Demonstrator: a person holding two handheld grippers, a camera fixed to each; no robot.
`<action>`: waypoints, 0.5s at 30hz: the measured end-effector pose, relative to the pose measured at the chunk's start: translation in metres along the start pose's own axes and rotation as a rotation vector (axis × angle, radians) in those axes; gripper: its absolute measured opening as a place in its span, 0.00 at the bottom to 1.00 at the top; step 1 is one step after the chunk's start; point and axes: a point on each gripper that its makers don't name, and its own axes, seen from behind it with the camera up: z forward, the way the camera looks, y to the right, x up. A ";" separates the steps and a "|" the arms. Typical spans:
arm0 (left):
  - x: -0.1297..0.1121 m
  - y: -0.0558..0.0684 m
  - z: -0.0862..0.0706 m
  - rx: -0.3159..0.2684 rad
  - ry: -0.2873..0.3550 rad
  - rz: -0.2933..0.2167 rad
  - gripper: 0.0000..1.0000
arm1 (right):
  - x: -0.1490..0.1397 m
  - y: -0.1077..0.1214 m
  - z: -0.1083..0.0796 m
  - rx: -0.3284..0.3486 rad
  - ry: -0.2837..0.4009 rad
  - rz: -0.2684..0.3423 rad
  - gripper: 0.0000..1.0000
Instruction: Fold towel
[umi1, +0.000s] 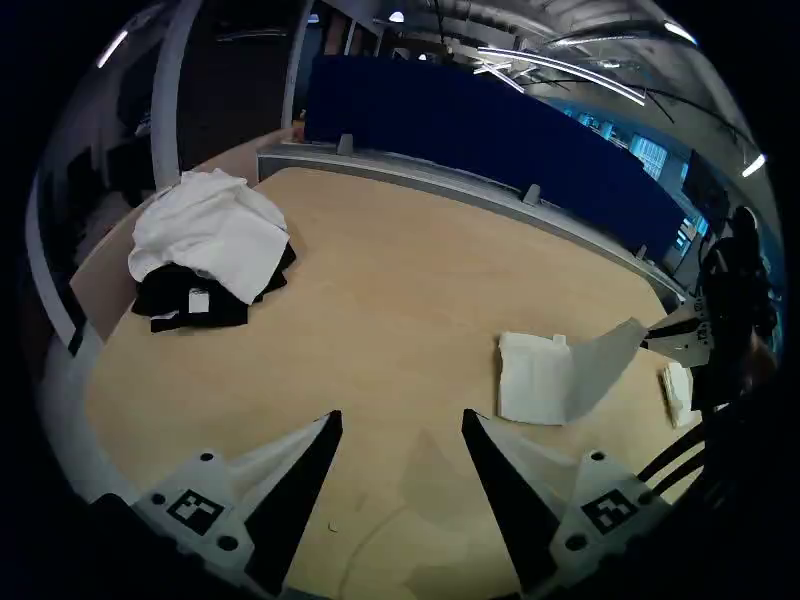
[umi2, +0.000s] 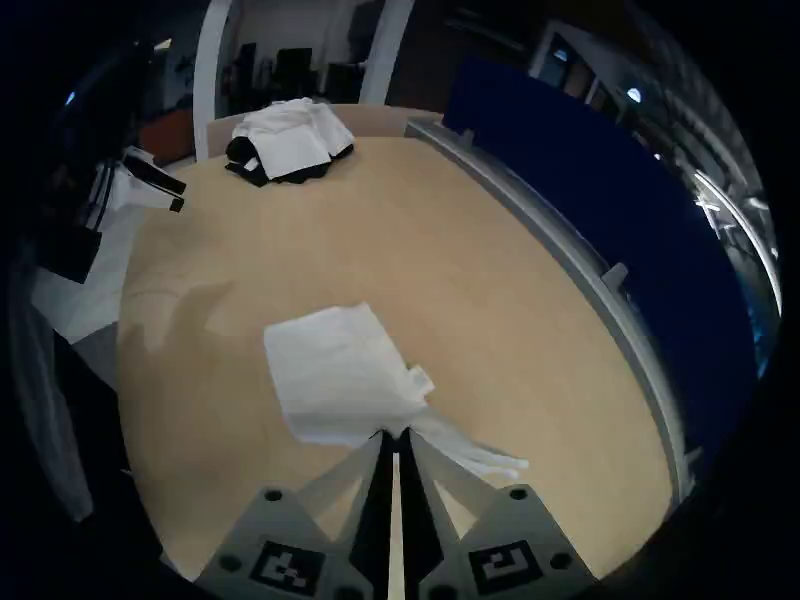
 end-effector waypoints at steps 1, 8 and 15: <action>0.000 -0.001 -0.002 0.000 0.001 -0.003 0.89 | 0.003 -0.002 0.002 0.006 -0.002 -0.012 0.03; -0.001 -0.009 -0.016 0.000 0.018 -0.033 0.89 | 0.031 -0.025 0.030 0.075 -0.018 -0.099 0.03; -0.007 -0.022 -0.029 0.029 0.031 -0.054 0.89 | 0.050 -0.069 0.076 0.168 -0.025 -0.134 0.03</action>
